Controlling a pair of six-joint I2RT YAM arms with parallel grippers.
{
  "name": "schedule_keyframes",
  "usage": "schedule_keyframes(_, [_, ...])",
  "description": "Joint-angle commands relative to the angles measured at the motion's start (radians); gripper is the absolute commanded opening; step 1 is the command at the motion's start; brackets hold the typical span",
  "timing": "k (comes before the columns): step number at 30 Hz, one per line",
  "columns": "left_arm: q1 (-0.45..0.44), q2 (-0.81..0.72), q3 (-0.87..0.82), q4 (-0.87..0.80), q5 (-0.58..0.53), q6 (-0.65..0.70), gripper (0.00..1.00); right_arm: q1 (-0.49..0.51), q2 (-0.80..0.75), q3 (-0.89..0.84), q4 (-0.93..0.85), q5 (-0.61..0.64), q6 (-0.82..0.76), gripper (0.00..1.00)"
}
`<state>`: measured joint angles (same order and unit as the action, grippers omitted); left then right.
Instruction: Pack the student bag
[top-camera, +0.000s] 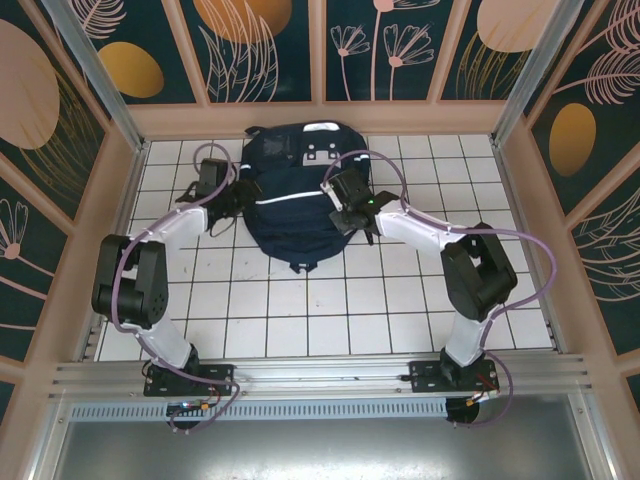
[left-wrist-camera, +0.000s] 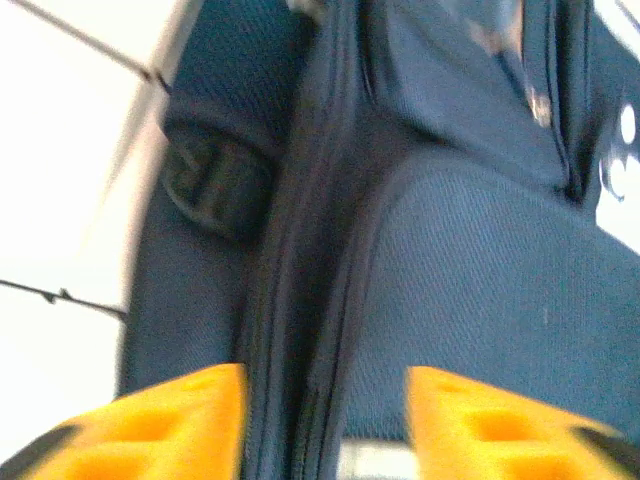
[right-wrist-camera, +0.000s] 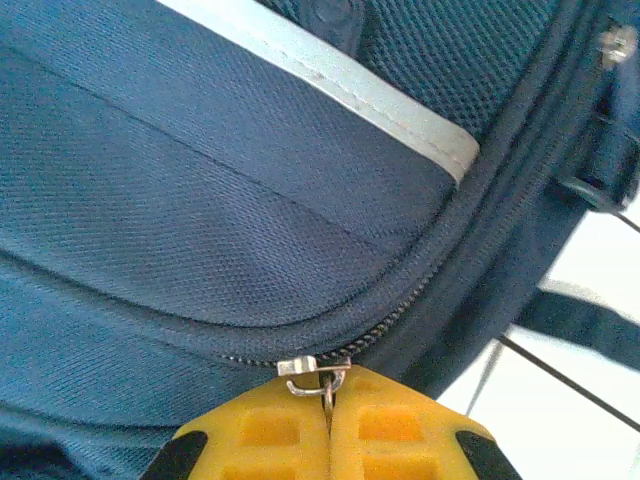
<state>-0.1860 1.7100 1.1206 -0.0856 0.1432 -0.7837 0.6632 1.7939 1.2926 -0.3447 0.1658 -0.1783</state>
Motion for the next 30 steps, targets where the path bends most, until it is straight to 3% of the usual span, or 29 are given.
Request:
schedule_keyframes(1, [0.023, -0.008, 0.080, -0.088, -0.099, 0.063, 0.95, 0.021, -0.001, -0.020, 0.111, -0.228, 0.040, 0.00])
schedule_keyframes(6, [0.022, -0.089, 0.052, -0.101, -0.019, -0.017, 0.97, 0.058, 0.051, 0.017, 0.214, -0.377, 0.105, 0.00])
schedule_keyframes(12, [0.021, -0.291, -0.274, 0.086, 0.114, -0.293, 0.98, 0.107, 0.135, 0.109, 0.300, -0.534, 0.156, 0.00])
schedule_keyframes(17, [-0.004, -0.418, -0.490, 0.196, 0.042, -0.513, 0.94, 0.125, 0.210, 0.200, 0.330, -0.629, 0.183, 0.00])
schedule_keyframes(23, [-0.007, -0.391, -0.526, 0.343, 0.012, -0.569, 0.92, 0.134, 0.222, 0.208, 0.297, -0.677, 0.245, 0.00])
schedule_keyframes(27, [-0.010, -0.314, -0.542, 0.501, -0.011, -0.586, 0.79, 0.136, 0.210, 0.157, 0.294, -0.714, 0.292, 0.00])
schedule_keyframes(30, [-0.009, -0.227, -0.538, 0.600, 0.023, -0.596, 0.50, 0.141, 0.192, 0.127, 0.263, -0.768, 0.300, 0.00])
